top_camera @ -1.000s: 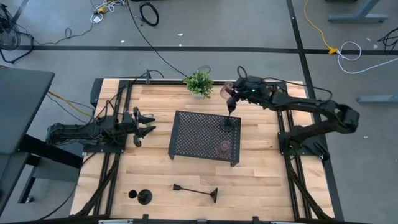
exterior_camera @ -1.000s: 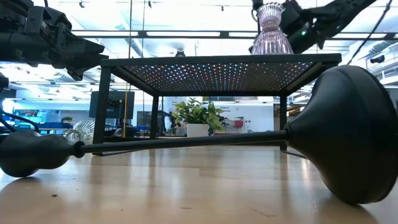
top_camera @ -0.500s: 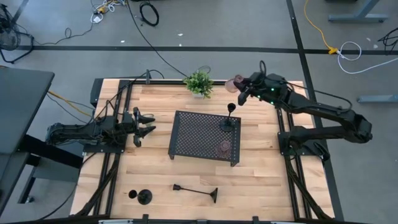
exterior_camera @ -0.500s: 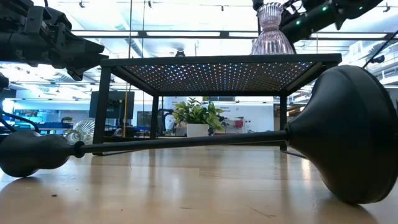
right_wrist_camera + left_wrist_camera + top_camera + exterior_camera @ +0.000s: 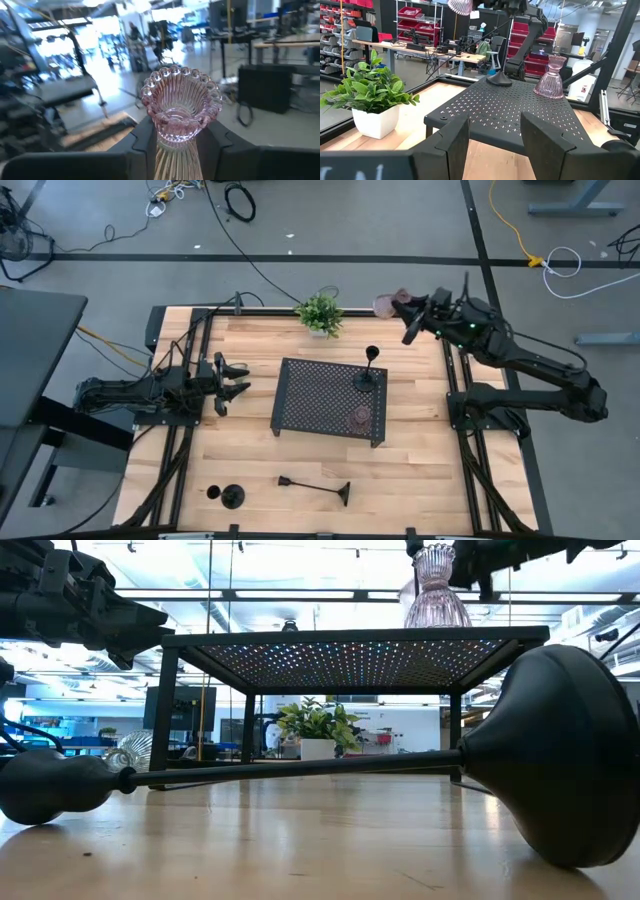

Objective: Pick & Place candle stick holders
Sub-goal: Put the pink glass candle holder on the shelf

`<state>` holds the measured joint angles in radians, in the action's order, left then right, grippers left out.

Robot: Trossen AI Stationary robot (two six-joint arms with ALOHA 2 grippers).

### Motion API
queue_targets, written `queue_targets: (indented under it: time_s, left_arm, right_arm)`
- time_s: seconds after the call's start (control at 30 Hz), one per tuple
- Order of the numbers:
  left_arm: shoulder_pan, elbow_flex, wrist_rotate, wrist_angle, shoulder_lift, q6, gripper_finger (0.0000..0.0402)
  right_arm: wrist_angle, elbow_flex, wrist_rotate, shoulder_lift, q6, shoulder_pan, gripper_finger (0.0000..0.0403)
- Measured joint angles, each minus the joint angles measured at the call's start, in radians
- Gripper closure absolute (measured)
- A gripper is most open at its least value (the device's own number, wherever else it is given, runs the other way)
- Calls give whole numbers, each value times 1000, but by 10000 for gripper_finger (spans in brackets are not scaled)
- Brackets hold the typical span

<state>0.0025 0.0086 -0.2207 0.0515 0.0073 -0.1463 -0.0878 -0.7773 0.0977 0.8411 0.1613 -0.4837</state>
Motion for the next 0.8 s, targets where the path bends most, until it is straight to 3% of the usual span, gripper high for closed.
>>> queue_targets:
  time_s: [0.43,0.8]
  left_arm:
    - [0,0,5,2,0,-4,223]
    - [0,0,15,4,0,-26,223]
  right_arm:
    - [82,-160,-12,-2,15,150,312]
    - [69,-175,-9,8,41,344,312]
